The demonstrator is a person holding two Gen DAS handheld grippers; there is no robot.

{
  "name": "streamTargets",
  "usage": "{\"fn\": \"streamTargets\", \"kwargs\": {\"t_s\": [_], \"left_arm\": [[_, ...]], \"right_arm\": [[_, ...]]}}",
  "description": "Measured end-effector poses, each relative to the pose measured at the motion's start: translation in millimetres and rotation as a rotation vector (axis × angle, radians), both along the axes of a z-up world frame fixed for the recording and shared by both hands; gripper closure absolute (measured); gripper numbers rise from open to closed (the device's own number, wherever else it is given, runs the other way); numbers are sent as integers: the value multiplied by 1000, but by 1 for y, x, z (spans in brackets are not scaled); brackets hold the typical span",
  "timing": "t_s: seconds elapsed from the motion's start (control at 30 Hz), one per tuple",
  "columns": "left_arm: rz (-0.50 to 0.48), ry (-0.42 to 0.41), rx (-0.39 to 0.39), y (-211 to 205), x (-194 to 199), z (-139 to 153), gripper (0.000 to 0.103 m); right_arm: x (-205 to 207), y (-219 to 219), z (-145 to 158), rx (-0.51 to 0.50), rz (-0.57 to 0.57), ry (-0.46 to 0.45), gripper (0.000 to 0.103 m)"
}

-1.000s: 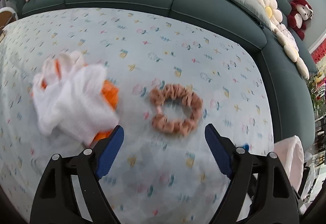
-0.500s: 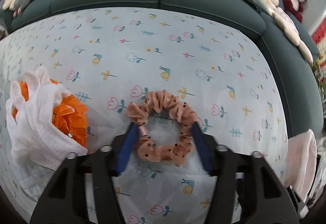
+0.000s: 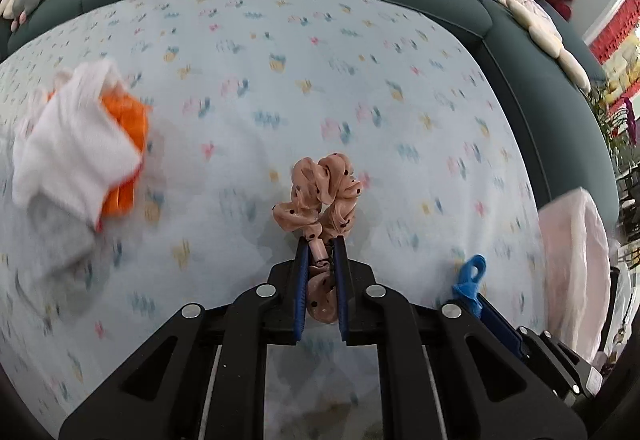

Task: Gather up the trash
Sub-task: 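Carry the scrunchie and blue cord over the white bin with both tools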

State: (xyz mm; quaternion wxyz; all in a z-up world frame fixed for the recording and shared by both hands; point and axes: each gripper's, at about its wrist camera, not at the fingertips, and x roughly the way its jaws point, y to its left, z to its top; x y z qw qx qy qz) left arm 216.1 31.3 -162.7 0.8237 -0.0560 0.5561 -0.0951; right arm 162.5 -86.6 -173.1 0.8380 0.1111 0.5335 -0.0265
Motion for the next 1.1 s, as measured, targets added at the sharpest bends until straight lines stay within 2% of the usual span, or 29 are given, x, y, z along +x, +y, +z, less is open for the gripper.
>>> {"fn": "streamTargets", "kwargs": {"t_s": [0.17,0.33,0.53,0.77,1.1], "left_arm": [[-14,25,5,-7,-23,3,93],[-24,5,5,-17,-42,19,93],[-54,-48,-6,-39,-57,47,93],[-141,-119,1,-80,-76,78,93],[-232,-178,9,-133,-99,102,93]], "right_arm": [[-25,-4,5,6,1,10,90],[-48,-18,26,6,-25,-37,91],[-68,-45,56,2,-72,-111,91],[-91,-80,83,0,-131,-177,91],[-120,-129,107,6,-219,-248,91]]}}
